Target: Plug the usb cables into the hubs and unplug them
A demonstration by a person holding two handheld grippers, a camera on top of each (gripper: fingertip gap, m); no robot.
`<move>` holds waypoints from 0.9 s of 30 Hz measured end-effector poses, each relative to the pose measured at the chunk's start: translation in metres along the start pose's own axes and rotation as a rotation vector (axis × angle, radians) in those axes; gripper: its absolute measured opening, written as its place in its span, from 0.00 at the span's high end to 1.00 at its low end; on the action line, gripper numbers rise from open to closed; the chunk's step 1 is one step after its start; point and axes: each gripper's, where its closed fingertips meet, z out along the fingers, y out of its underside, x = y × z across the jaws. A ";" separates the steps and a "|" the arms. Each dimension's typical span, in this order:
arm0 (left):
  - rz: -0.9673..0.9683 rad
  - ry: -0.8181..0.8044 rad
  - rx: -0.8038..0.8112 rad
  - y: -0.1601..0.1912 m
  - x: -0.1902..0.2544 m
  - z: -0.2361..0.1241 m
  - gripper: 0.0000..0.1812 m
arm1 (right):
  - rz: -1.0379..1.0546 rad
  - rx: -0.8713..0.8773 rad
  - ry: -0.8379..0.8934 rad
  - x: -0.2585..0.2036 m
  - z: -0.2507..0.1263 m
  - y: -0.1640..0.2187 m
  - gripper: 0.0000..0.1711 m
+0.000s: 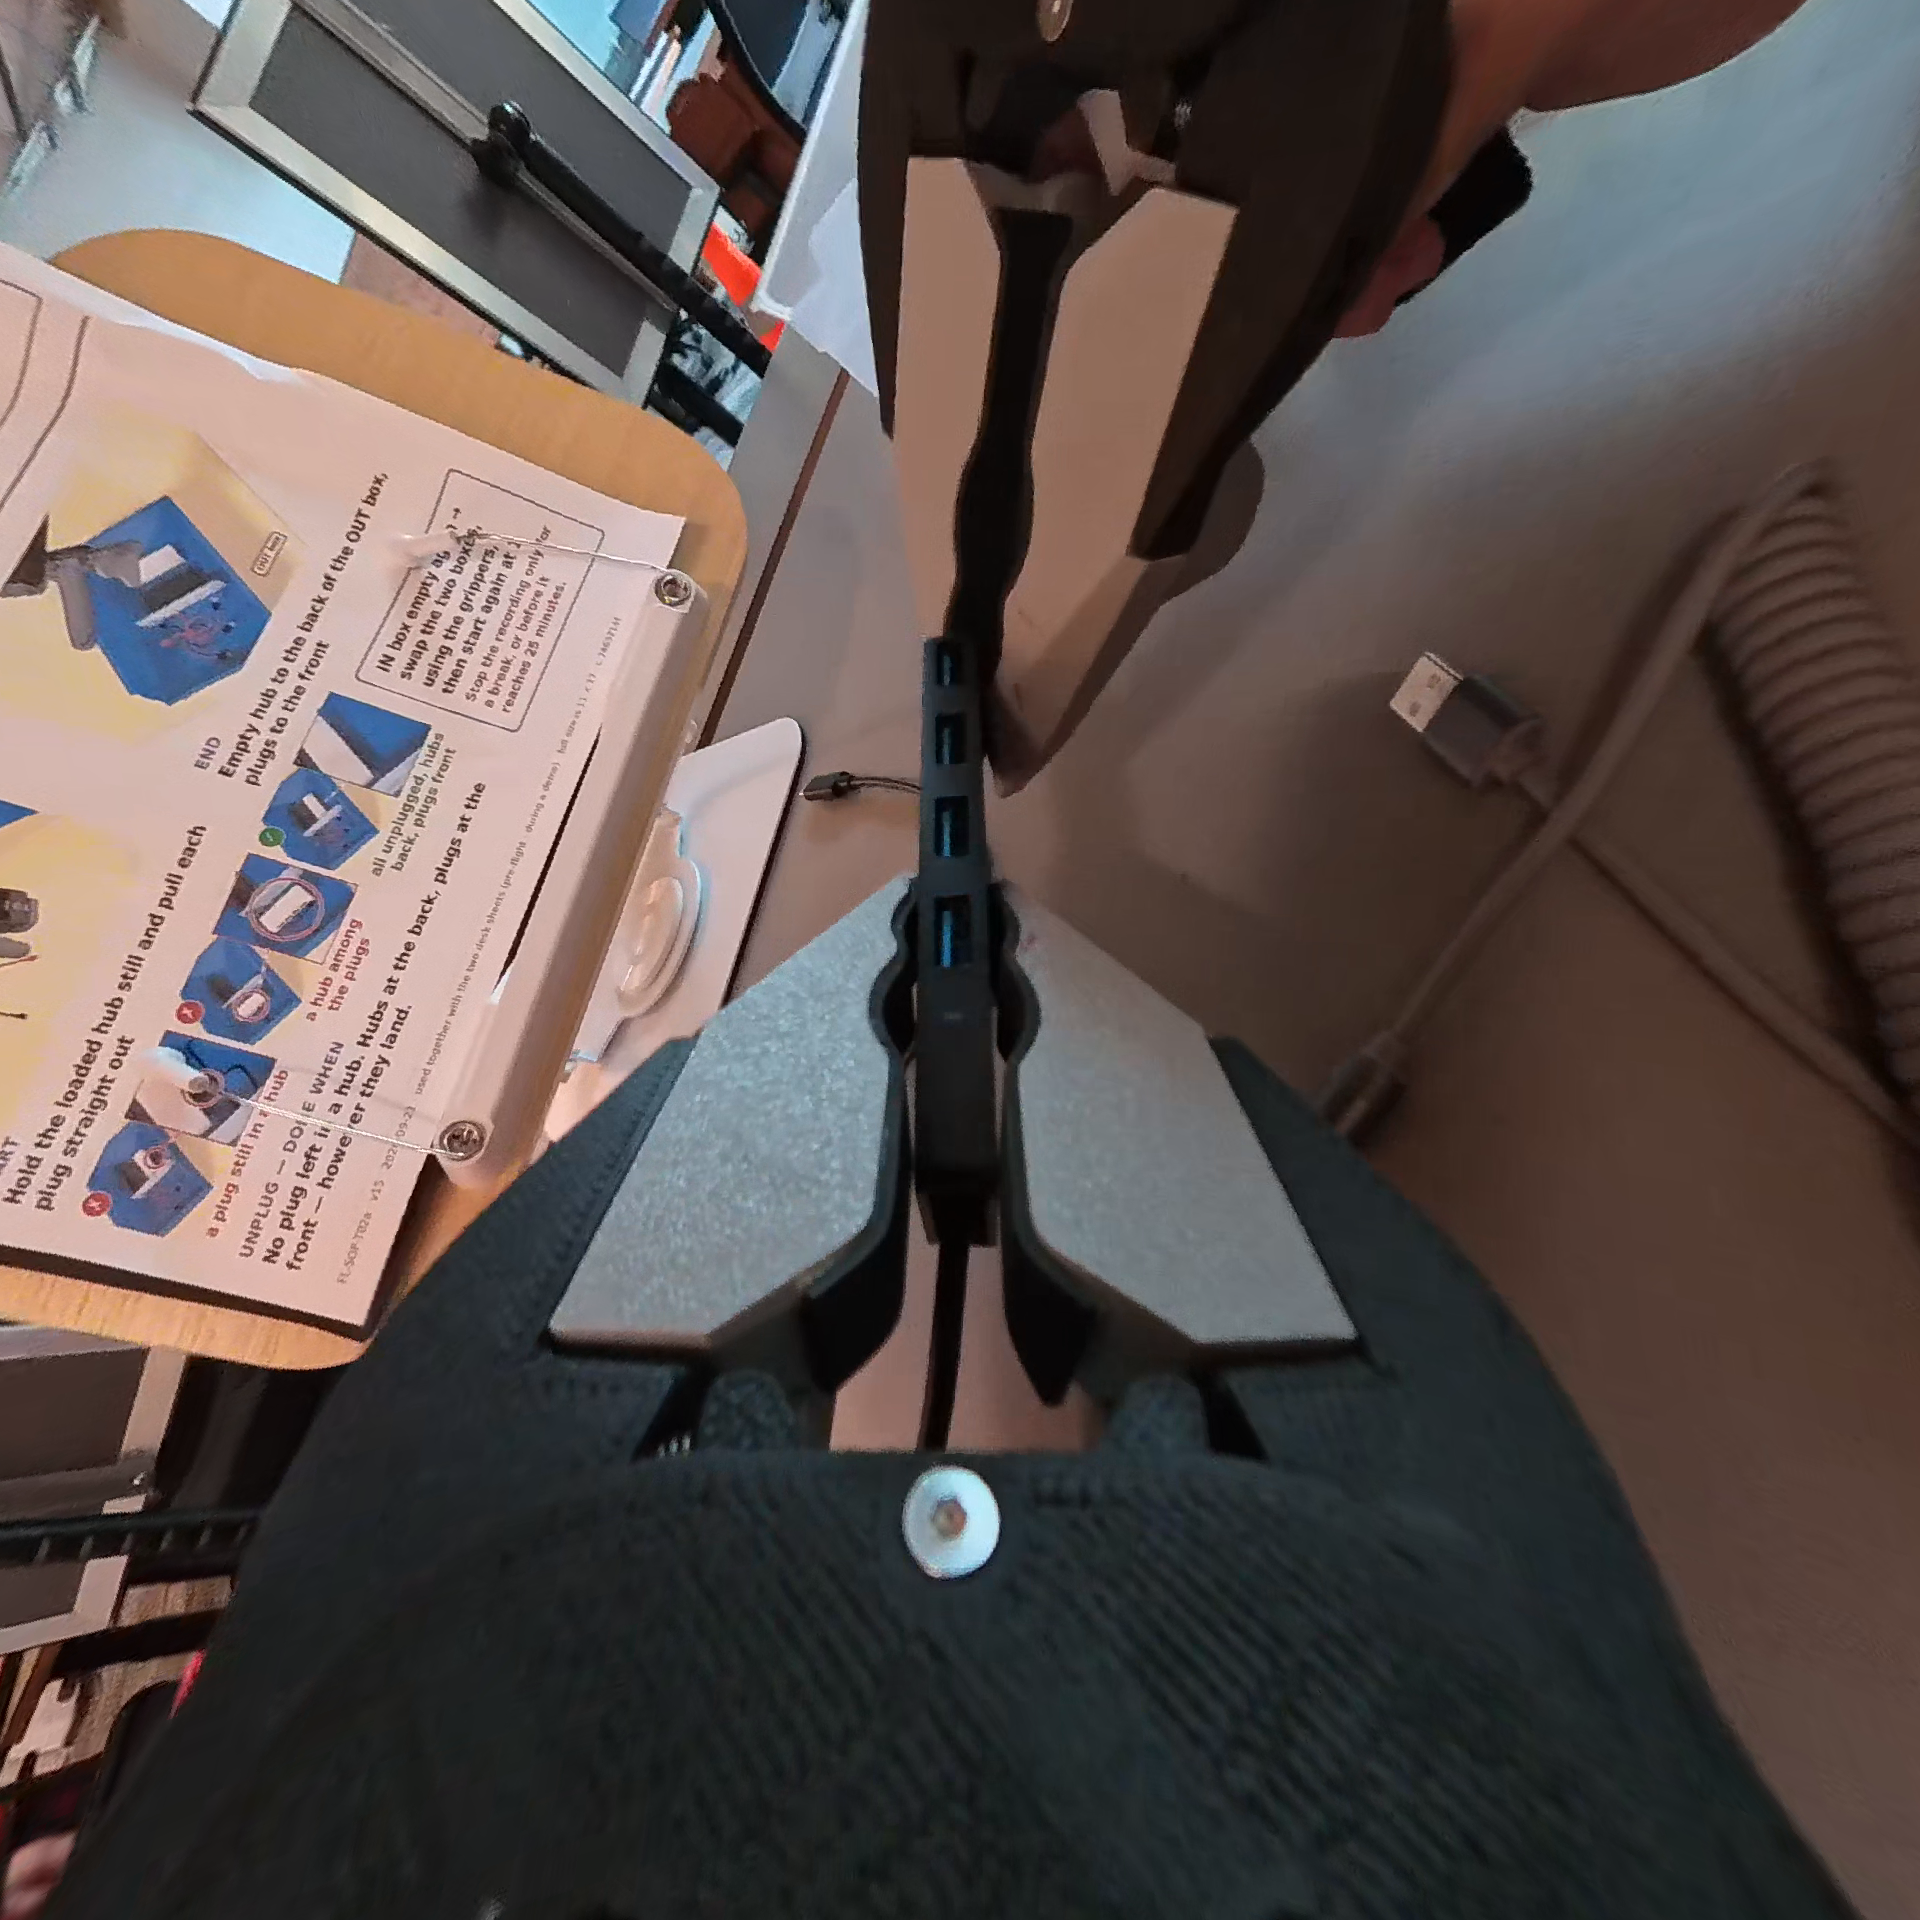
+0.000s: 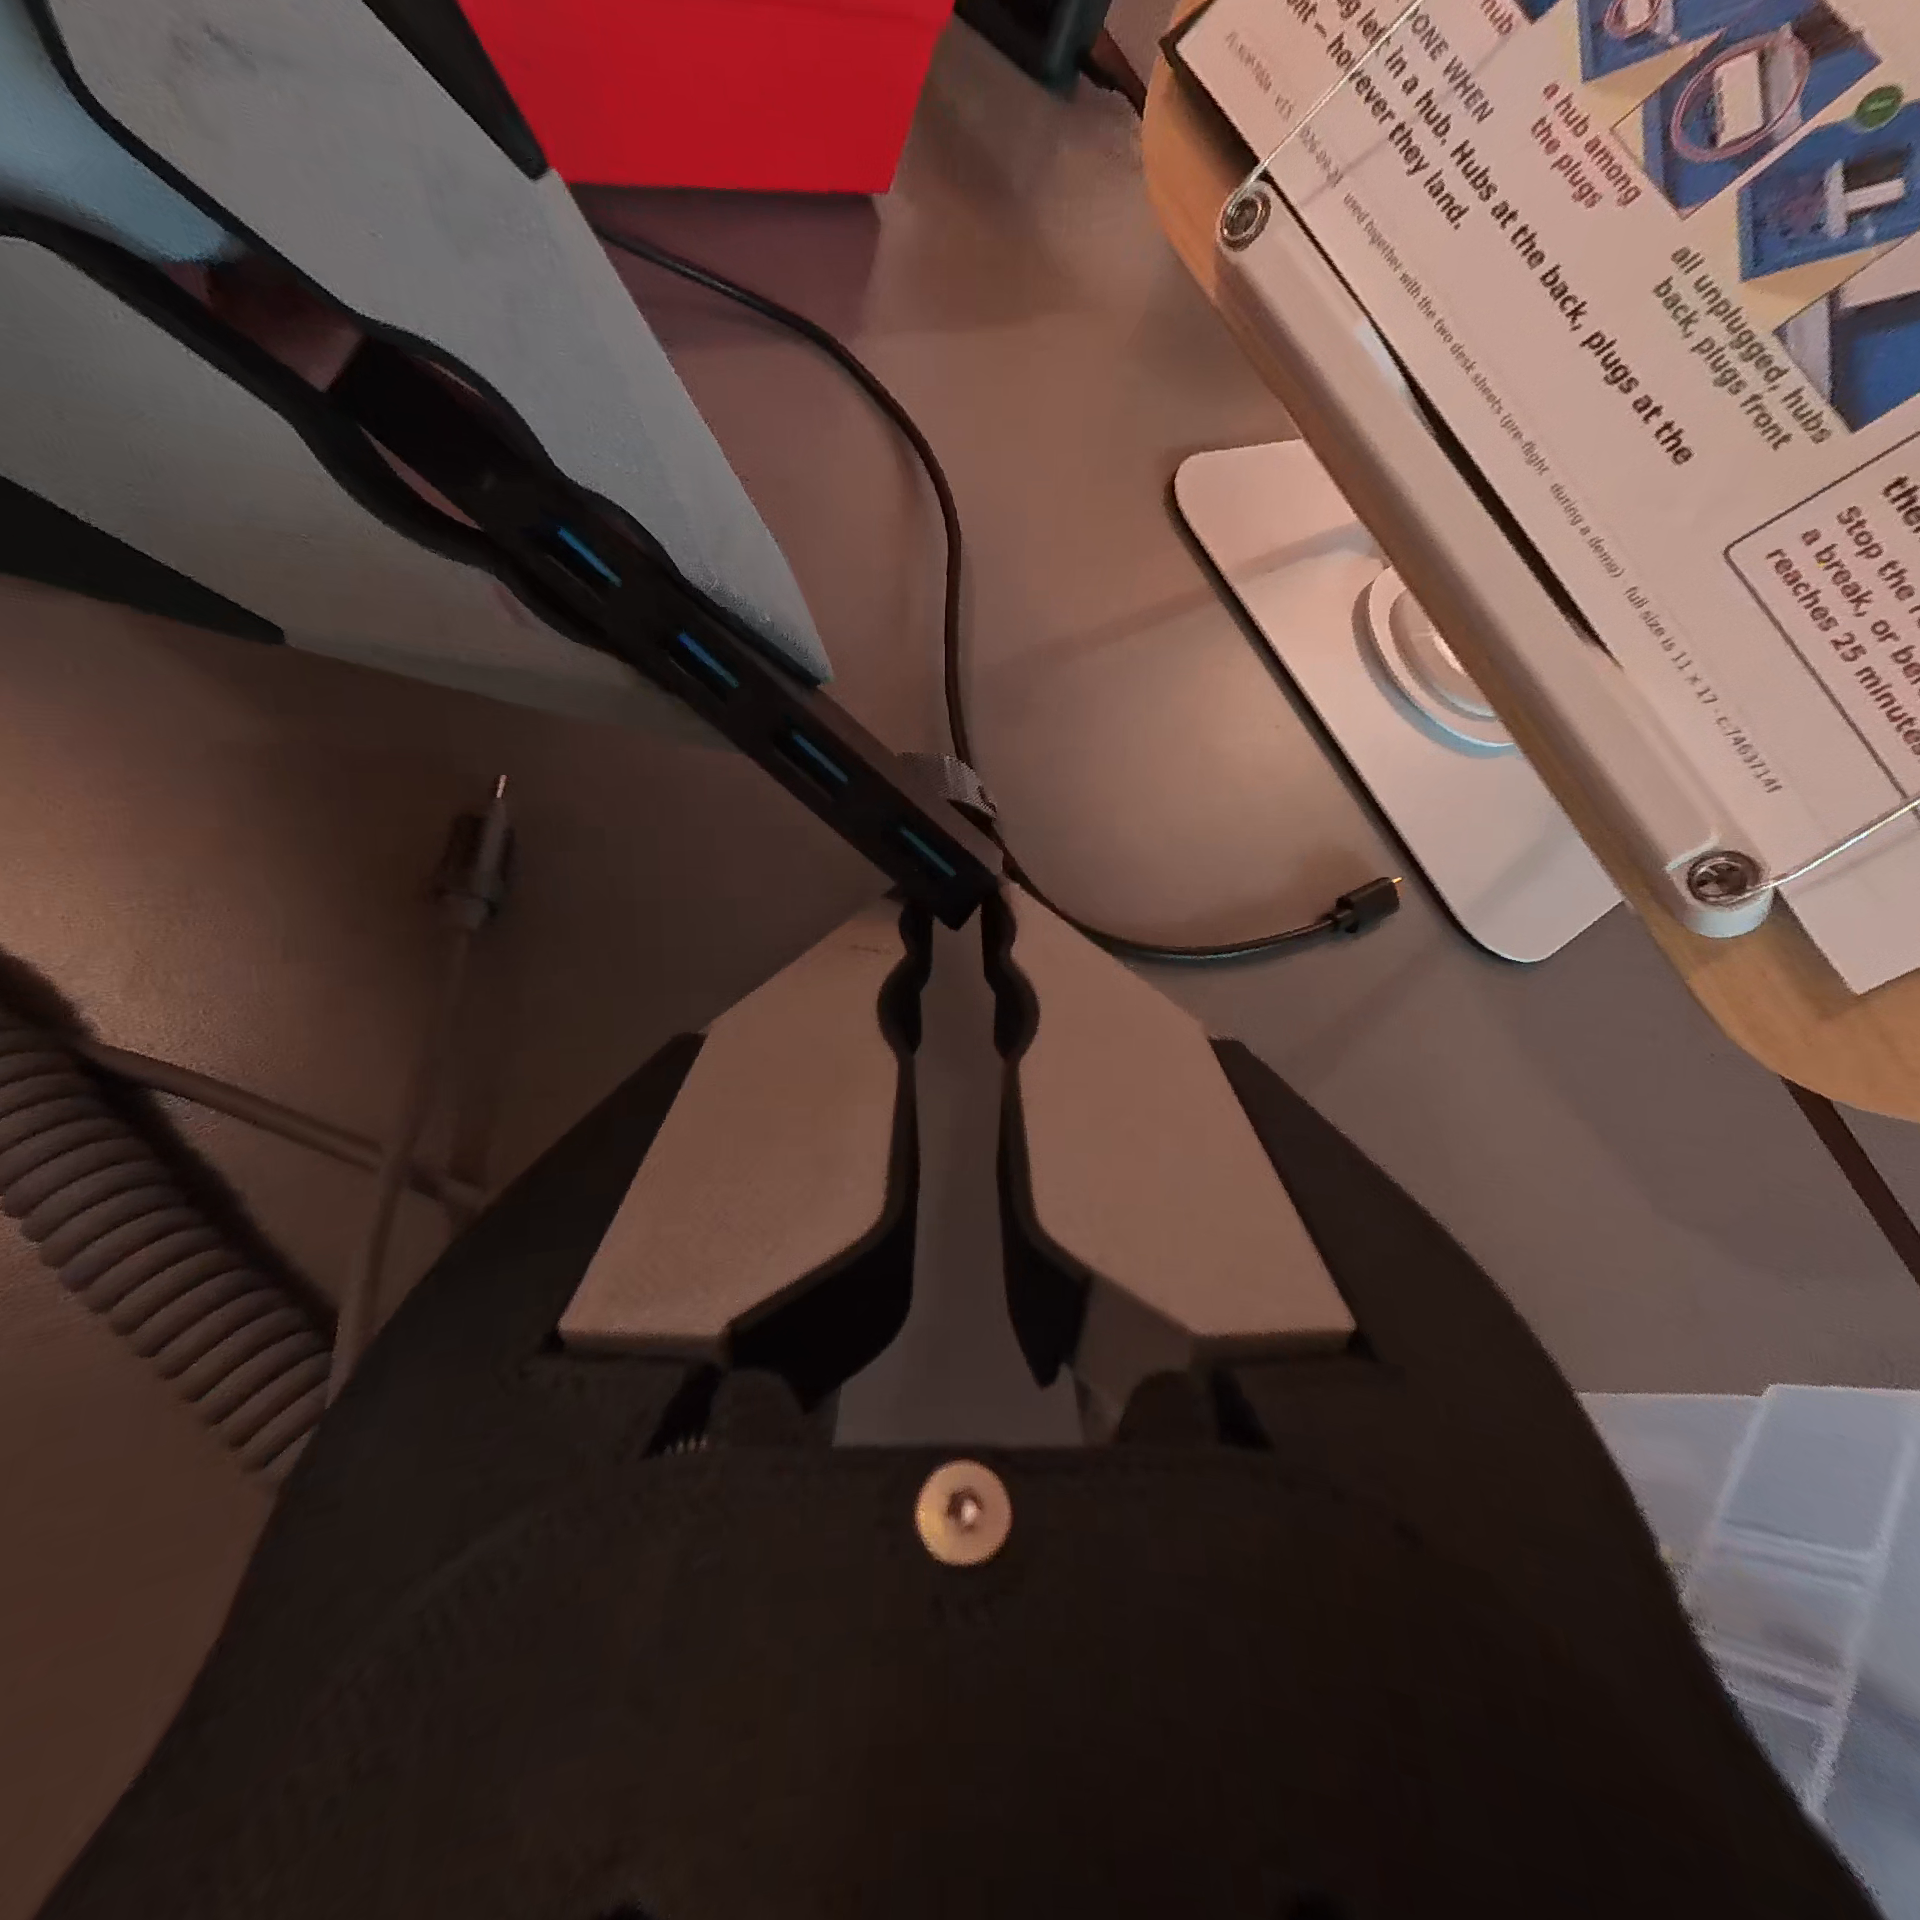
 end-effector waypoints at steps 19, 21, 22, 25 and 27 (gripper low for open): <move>-0.037 -0.057 -0.056 0.011 -0.013 0.006 0.95 | 0.164 0.043 -0.030 0.005 -0.006 -0.011 0.90; -0.041 -0.068 -0.102 0.024 -0.016 0.008 0.95 | 0.182 0.103 -0.104 -0.006 -0.015 -0.022 0.88; -0.041 -0.071 -0.123 0.030 -0.017 0.010 0.95 | 0.199 0.135 -0.168 -0.018 -0.019 -0.029 0.89; -0.037 -0.074 -0.179 0.044 -0.018 0.015 0.95 | 0.261 0.171 -0.366 -0.065 -0.031 -0.041 0.95; -0.043 -0.079 -0.202 0.049 -0.021 0.016 0.95 | 0.231 0.083 -0.377 -0.087 -0.033 -0.030 0.95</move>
